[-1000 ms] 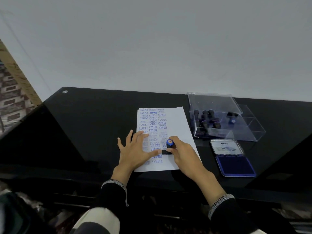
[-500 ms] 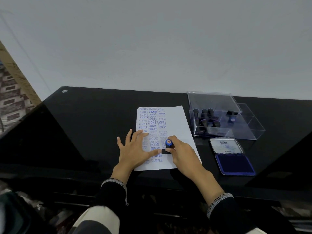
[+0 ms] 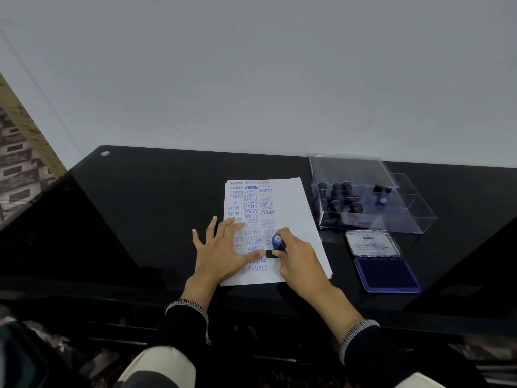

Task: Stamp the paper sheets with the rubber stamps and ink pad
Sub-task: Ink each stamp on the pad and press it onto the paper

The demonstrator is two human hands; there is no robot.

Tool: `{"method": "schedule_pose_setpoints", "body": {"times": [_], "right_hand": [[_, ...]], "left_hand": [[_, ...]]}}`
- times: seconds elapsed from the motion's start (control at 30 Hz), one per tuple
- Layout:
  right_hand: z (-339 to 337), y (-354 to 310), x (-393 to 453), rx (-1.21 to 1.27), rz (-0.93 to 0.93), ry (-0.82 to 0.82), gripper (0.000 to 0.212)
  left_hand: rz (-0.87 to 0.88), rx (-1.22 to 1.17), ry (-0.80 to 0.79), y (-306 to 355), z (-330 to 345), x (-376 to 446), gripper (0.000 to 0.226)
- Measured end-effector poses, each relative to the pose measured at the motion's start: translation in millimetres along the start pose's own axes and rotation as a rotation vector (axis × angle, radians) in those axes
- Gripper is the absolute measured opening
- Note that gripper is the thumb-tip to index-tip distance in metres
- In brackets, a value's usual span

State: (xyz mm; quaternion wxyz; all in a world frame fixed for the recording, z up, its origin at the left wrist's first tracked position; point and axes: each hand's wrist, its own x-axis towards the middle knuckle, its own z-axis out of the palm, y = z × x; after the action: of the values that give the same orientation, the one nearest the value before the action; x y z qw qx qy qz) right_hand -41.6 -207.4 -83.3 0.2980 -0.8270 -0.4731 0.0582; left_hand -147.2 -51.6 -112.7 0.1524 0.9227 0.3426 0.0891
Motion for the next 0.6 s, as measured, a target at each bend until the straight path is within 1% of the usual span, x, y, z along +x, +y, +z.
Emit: {"method": "schedule_pose_setpoints", "body": {"times": [0.13,0.2,0.23,0.3,0.4,0.5,0.6], "right_hand": [[1.4,0.5,1.5,0.025,0.009,-0.004,0.024],[2.6,1.1,1.7,0.030,0.010,-0.002,0.025],[3.3,1.3,1.2,0.034,0.012,0.000,0.025],[4.7,1.7,0.0,0.051,0.020,-0.001,0.027],[5.7,0.8,-1.7,0.092,0.025,-0.006,0.032],[5.0,0.5,-1.6,0.085,0.019,-0.002,0.030],[4.3,0.4,0.9,0.091,0.032,-0.013,0.030]], "left_hand": [[0.003,0.006,0.006,0.2,0.8,-0.6,0.108],[0.007,-0.010,0.006,0.2,0.5,-0.8,0.105],[0.004,-0.022,0.008,0.4,0.0,-1.1,0.099],[-0.018,-0.068,0.040,1.7,-1.0,-1.6,0.077],[-0.079,-0.202,0.182,2.2,-0.8,-3.5,0.053],[-0.150,-0.308,0.294,0.2,0.3,-4.1,0.045],[-0.167,-0.299,0.293,-0.5,0.6,-2.4,0.047]]}}
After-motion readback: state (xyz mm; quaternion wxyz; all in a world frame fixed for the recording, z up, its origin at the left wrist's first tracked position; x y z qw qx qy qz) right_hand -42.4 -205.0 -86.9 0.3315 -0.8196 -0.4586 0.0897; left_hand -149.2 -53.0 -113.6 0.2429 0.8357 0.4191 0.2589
